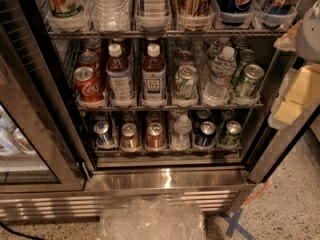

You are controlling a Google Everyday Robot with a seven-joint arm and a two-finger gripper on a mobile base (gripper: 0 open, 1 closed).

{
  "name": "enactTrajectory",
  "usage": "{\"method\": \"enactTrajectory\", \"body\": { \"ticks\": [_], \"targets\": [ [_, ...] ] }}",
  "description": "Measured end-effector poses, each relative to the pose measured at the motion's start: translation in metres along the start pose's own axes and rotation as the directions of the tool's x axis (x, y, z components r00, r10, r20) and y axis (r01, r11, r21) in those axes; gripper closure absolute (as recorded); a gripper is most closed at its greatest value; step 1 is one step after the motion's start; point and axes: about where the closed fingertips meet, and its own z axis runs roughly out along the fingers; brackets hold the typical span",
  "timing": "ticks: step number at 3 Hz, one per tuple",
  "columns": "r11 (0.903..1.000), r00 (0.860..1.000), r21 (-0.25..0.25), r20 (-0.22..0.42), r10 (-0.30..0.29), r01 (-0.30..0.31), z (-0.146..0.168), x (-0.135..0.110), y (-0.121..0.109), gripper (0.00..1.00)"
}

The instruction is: Pick orange can from top shelf of fridge

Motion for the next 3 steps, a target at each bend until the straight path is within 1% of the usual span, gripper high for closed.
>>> {"method": "enactTrajectory", "body": {
  "ticks": [1, 2, 3],
  "targets": [
    [0.9946, 0.988, 0.055, 0.129, 0.080, -0.088, -0.022, -0.020, -0.019, 0.00],
    [0.9847, 0.951, 0.074, 0.279, 0.131, -0.158, -0.040, -0.052, -0.034, 0.00],
    [0.9847, 0.951, 0.074, 0.279, 0.131, -0.158, -0.040, -0.052, -0.034, 0.00]
  ]
}}
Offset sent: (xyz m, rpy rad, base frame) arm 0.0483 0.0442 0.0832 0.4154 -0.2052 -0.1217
